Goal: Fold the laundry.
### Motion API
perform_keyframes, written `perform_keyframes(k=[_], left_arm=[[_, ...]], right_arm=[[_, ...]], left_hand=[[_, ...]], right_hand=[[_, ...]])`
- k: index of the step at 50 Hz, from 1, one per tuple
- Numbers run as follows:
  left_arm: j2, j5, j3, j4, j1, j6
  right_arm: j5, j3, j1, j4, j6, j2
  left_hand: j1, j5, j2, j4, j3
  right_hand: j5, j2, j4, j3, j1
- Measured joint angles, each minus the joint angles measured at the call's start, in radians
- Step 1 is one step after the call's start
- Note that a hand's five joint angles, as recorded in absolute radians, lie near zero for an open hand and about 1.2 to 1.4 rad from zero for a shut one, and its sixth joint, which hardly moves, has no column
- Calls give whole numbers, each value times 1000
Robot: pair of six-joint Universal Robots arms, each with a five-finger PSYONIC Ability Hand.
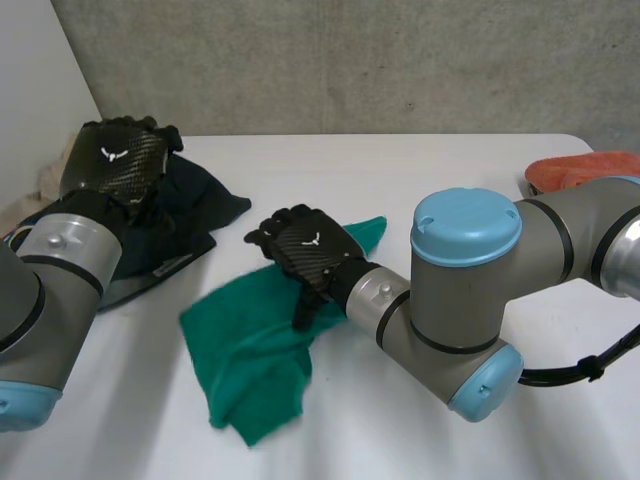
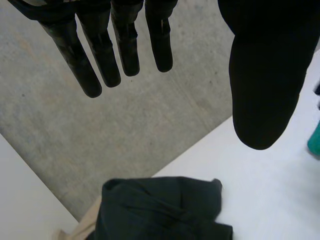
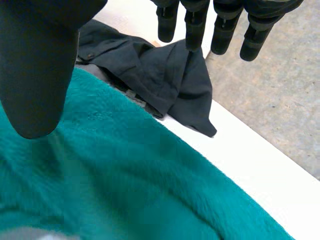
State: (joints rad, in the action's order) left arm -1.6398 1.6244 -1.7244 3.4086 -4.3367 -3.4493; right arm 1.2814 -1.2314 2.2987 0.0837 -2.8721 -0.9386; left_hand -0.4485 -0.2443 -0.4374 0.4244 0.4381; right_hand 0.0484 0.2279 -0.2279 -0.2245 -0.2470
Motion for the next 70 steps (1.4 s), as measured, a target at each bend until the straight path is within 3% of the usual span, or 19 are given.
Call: perform_keyframes(k=[5,12,21,24,31,39,48,51,52,54,60,65,70], left_arm=[[-4,-2,-14,-11,6,23],[1,-4,-31,-113,43,98],[4,-4,-106,-292,88,228],[7,-5,-157,-308,80,264],[25,-24,-236,-291,-5,284],[63,-120,-298,-239,-120,284],[73,-158,-340,-206,-142,283],[73,-160,-353,-205,-156,283],[73,-162,-361,-206,-166,282],[72,-170,-370,-206,-181,281],[63,-237,-395,-209,-213,281],[43,-308,-399,-209,-216,282],[-1,-351,-391,-201,-204,283]], right_arm=[[4,1,-25,-22,8,-68],[-4,9,-158,-148,20,-190],[-2,28,-250,-350,136,-145],[1,-21,-247,-381,161,-131],[-4,-155,-225,-295,7,-125],[-12,-219,-174,-94,-204,-66],[0,-129,-96,-42,-227,74],[2,-108,-89,-34,-224,100],[3,-101,-87,-24,-224,108],[7,-100,-87,-3,-225,108],[35,-128,-95,65,-224,54],[73,-177,-104,95,-213,-64],[83,-204,-111,93,-202,-125]], left_hand=[[0,0,0,0,0],[0,0,0,0,0],[0,5,7,-5,0],[-100,-121,-100,115,101],[-155,-182,-162,180,161],[-139,-163,-150,161,149],[-7,-15,-11,13,11],[-7,-11,-8,9,8],[-7,-11,-8,10,8],[-7,-13,-8,10,8],[-12,-48,-25,40,27],[-245,-254,-240,252,237],[-224,-252,-234,249,234]], right_hand=[[0,0,2,1,0],[4,2,0,-1,0],[133,104,-122,-123,-96],[156,118,-141,-144,-118],[161,118,-141,-145,-117],[161,118,-141,-145,-118],[176,148,-160,-166,-142],[525,530,-534,-536,-496],[746,736,-732,-731,-680],[917,903,-908,-912,-849],[939,937,-965,-958,-855],[939,937,-966,-958,-855],[939,937,-966,-958,-855]])
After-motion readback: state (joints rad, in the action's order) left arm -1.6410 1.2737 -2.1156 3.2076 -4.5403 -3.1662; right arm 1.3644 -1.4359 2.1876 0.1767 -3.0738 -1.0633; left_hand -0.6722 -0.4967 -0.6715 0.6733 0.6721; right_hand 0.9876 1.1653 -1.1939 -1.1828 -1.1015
